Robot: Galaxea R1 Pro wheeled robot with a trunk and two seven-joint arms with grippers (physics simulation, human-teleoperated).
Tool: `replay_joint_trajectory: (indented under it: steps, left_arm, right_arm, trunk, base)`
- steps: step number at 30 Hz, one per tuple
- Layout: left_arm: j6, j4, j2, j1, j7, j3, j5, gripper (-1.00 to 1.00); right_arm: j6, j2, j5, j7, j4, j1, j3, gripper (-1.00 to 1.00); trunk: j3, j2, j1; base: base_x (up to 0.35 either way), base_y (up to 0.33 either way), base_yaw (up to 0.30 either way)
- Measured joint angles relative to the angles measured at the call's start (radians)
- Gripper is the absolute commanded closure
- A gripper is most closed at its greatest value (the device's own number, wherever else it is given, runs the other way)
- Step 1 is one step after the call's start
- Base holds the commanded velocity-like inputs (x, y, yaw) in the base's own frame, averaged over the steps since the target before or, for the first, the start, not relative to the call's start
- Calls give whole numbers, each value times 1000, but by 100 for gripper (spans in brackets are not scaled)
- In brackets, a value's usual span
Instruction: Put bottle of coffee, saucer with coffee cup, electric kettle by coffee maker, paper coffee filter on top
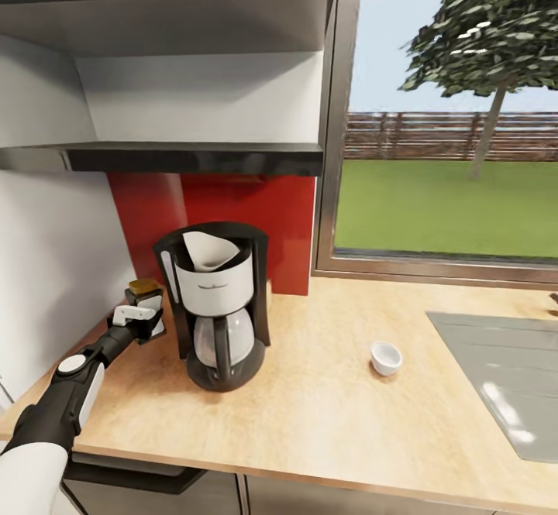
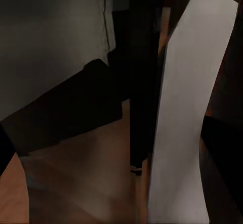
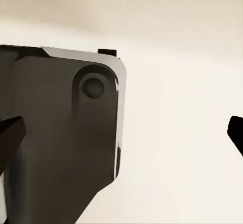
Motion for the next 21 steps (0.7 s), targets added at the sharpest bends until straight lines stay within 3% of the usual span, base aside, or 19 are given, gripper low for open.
replay_joint_trajectory:
  steps: [15, 18, 21]
  left_arm:
    - [-1, 4, 0, 29, -2, 10, -2, 100]
    - [-4, 5, 0, 31, -2, 10, -2, 100]
    - [-63, 5, -3, 43, -3, 9, -1, 100]
  right_arm:
    - [1, 2, 0, -1, 0, 0, 0, -100]
    - [2, 3, 0, -1, 0, 0, 0, -100]
    - [2, 4, 0, -2, 0, 0, 0, -100]
  trunk:
    - [0, 0, 1]
    - [-9, -21, 12]
    - [-19, -42, 24]
  base:
    - [33, 0, 0]
    - [0, 0, 0]
    - [0, 0, 0]
